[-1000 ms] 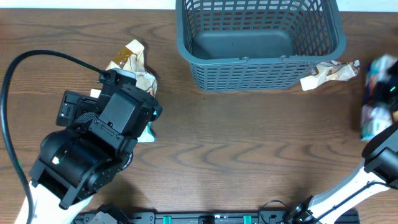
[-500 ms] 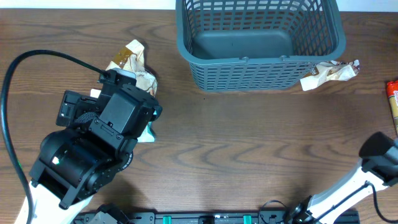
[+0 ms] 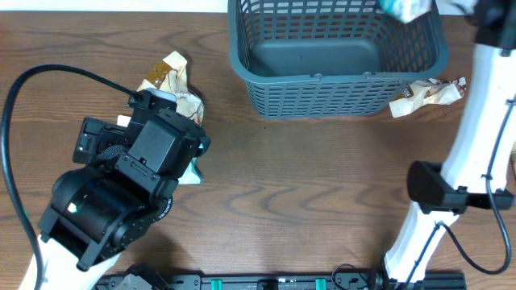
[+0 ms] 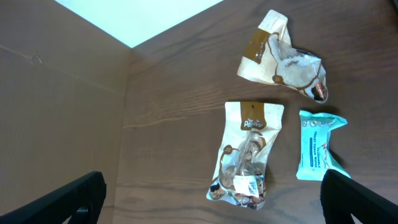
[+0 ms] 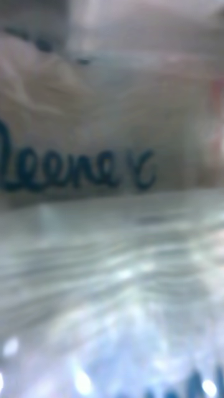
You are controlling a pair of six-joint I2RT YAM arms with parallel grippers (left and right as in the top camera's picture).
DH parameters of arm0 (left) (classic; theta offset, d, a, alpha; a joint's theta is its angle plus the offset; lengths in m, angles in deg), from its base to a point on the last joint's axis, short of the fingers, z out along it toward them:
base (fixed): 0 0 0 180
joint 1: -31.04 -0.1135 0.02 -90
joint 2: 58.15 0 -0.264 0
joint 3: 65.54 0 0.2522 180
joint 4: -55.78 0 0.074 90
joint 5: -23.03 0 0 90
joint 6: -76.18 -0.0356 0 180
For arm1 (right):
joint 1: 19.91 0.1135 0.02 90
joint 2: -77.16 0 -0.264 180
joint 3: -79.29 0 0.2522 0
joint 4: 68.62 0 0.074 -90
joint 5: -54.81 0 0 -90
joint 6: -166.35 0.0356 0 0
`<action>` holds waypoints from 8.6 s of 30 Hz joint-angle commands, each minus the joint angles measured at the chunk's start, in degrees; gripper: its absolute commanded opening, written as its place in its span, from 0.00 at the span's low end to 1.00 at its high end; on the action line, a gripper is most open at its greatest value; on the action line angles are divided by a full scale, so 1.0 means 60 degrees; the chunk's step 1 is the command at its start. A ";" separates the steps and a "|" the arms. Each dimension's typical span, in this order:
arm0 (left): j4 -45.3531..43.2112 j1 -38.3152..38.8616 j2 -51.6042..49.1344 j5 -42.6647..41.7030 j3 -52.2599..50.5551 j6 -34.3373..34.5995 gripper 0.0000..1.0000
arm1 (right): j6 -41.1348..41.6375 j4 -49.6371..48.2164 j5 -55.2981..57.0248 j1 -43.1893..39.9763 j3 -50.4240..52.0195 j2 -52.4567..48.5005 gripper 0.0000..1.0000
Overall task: Pack container
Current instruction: 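Carry the tissue packs into the basket and open the right gripper, then move the right gripper to the crumpled dried-mushroom bag, then grasp the dried-mushroom bag with the right gripper, then lift the mushroom bag into the basket and release it, then move the right gripper down to the orange spaghetti pack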
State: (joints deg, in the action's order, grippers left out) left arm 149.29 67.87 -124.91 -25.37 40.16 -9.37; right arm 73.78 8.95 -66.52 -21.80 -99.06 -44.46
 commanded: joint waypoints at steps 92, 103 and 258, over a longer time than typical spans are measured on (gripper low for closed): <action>0.0058 -0.0029 -0.0018 0.0178 0.0033 -0.0018 0.99 | 1.0426 0.4874 0.6087 -0.4233 0.0288 -0.1424 0.99; 0.0058 -0.0029 -0.0018 0.0178 0.0033 -0.0018 0.99 | 1.1136 0.5016 0.5031 -0.4193 0.0703 -0.4160 0.99; 0.0058 -0.0029 -0.0018 0.0178 0.0033 -0.0018 0.99 | 0.8626 0.4003 0.9876 -0.3118 0.1202 0.2743 0.99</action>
State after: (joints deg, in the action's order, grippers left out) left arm 149.36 67.90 -124.91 -25.37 40.16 -9.40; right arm 111.79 29.04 -16.89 -37.47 -93.23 -24.75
